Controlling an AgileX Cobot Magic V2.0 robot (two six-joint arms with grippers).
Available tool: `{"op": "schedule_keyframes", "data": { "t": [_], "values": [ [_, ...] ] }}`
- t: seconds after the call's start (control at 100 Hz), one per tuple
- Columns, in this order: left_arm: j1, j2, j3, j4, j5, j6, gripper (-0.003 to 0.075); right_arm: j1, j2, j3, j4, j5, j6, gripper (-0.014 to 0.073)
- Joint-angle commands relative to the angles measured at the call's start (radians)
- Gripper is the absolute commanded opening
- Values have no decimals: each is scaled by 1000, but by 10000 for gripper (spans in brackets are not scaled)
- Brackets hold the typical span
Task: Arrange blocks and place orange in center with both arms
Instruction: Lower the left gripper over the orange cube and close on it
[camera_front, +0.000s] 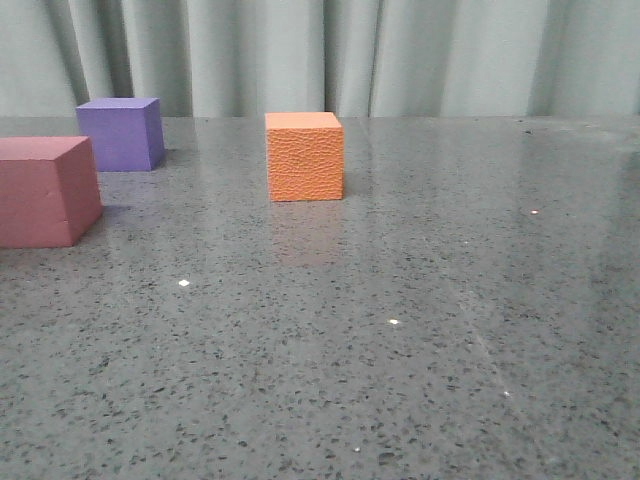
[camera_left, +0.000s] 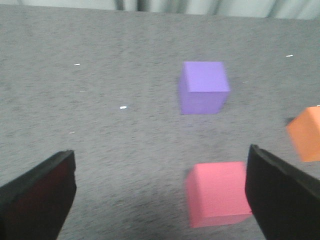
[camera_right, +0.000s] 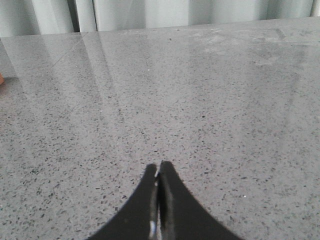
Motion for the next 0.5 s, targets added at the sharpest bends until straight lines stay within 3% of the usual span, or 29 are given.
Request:
{"op": "schedule_keyframes", "data": {
  "t": [0.0, 0.25, 0.37, 0.49],
  "values": [
    [-46, -1, -35, -98, -132, 10, 652, -5, -25, -15, -3, -85, -8, -67],
    [-338, 140, -39, -92, -322, -144, 649, -5, -25, -15, -3, -85, -8, -67],
    [-483, 272, -97, 79, -376, -348, 644, -5, -25, -15, -3, -85, -8, -67],
    [-603, 420, -213, 304, -340, -566, 640, -5, -25, -15, -3, -85, -8, -67]
  ]
}}
